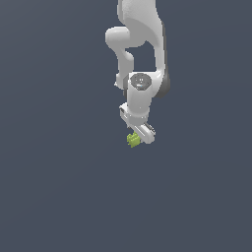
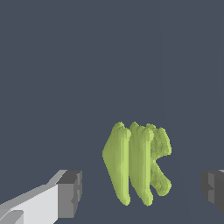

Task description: Pick up the object and move it to a goal position.

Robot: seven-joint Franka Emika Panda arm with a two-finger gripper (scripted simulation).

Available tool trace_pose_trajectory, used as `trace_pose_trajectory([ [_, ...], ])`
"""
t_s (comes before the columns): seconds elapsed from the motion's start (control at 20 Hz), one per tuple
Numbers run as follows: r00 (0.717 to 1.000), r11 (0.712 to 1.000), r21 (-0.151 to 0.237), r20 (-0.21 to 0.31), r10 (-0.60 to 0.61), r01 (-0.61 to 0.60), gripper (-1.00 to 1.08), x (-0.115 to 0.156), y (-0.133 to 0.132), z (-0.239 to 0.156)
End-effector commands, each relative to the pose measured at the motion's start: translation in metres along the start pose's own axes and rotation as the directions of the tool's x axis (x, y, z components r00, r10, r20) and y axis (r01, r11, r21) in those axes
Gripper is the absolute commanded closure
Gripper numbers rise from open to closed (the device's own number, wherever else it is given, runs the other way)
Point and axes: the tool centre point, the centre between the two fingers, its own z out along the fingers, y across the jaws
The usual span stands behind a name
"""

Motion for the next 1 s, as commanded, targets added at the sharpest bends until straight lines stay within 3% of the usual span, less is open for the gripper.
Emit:
trace_pose_trajectory([
  [0.0, 1.000, 1.000, -0.001, 0.000, 0.013, -0.013, -0.92, -0.001, 0.001, 0.001],
  [0.35, 1.000, 1.000, -0.001, 0.000, 0.012, -0.012, -0.92, -0.001, 0.001, 0.006],
  [0.95, 1.000, 1.000, -0.001, 0.000, 0.016, -0.016, -0.92, -0.002, 0.001, 0.050],
])
